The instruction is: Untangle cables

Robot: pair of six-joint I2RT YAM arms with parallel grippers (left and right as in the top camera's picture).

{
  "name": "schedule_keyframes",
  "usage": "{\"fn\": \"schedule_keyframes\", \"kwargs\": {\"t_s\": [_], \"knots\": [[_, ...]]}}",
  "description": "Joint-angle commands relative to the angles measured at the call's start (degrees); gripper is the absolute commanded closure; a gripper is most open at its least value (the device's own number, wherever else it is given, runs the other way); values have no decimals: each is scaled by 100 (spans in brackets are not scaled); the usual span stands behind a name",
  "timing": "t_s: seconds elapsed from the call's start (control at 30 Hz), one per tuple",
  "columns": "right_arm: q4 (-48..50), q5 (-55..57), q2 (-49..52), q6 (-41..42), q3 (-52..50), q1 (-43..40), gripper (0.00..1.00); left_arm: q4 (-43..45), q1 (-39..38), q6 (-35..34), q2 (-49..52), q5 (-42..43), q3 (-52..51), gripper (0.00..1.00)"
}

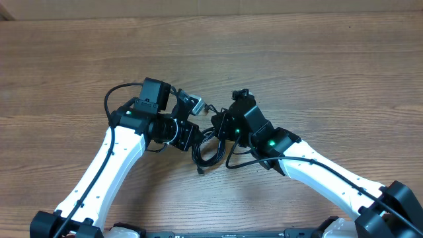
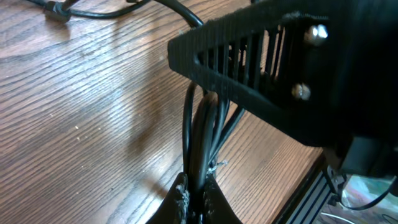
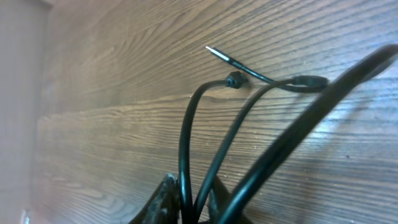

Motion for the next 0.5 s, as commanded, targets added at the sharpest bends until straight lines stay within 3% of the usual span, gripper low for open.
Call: {"fn": "schedule_keyframes", "kwargs": {"t_s": [0.0, 0.07, 0.17, 0.23, 0.27, 0.47], "knots": [[0, 232, 66, -33, 4, 28, 96, 20, -2, 138, -203, 219, 98, 96], [0, 227, 81, -31, 7, 28, 96, 98, 4, -79, -247, 120, 98, 96], [-2, 188, 39, -28, 7, 26, 96, 249, 15, -979, -262, -518, 98, 96], [-76, 142, -219, -33, 13, 26, 96, 221, 17, -2343, -262, -1862, 98, 96], [-136, 142, -339, -33, 17, 26, 96, 223, 24, -2660, -262, -2103, 98, 96], [-610, -35, -649, -31, 17, 39, 96, 428, 52, -3993, -262, -2393, 98, 96]]}}
